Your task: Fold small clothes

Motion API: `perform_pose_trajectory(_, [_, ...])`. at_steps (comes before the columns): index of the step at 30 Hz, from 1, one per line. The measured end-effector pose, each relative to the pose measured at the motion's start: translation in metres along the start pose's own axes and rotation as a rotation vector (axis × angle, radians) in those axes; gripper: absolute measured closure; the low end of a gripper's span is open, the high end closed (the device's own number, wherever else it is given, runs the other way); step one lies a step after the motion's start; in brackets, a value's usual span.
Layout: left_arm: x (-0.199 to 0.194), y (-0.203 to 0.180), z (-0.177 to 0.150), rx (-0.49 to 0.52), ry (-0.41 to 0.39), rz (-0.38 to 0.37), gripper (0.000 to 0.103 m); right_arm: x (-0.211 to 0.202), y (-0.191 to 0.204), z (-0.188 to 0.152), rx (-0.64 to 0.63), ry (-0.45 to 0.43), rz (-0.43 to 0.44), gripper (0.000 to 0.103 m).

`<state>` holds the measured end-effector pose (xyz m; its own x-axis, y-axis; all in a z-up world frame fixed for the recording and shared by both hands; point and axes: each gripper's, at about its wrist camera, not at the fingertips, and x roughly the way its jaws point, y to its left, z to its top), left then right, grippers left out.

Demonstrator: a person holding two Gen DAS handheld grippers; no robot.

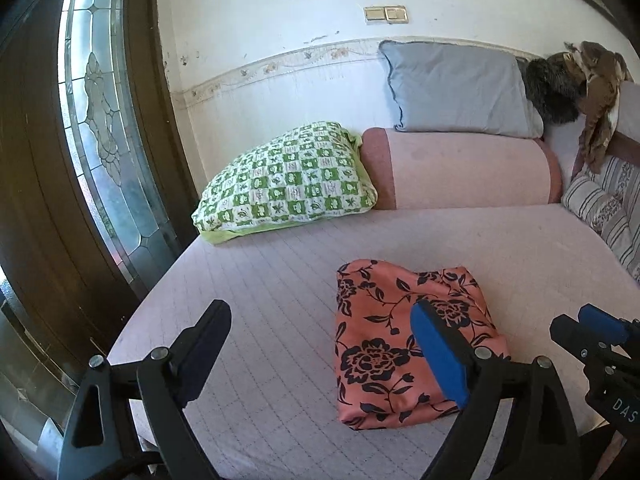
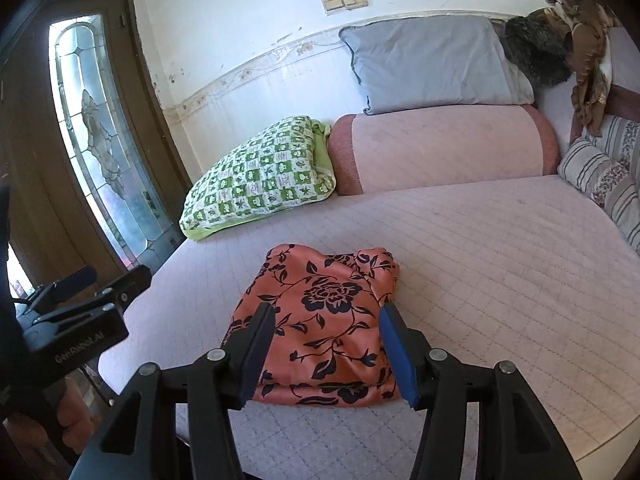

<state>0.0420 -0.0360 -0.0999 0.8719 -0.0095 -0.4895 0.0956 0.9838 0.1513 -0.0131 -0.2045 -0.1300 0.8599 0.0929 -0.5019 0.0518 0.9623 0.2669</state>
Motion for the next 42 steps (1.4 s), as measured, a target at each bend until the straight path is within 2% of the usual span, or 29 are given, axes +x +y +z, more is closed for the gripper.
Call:
perform_pose_trajectory(17, [-0.023,0.019,0.003,-0.047,-0.019,-0.023,0.012,-0.019,0.023,0.003,-0.042,-0.025,0.006,0.045])
perform_pose_trajectory(31, [-0.082,0.035,0.027,-0.064,-0.110,-0.035,0.012,-0.068,0.042,0.024,-0.070,-0.109,0.008,0.043])
perform_pose_trajectory(42, [-0.092,0.043,0.044,-0.082,-0.123,-0.080,0.012,-0.075,0.049,0.033,-0.087,-0.129,0.026,0.041])
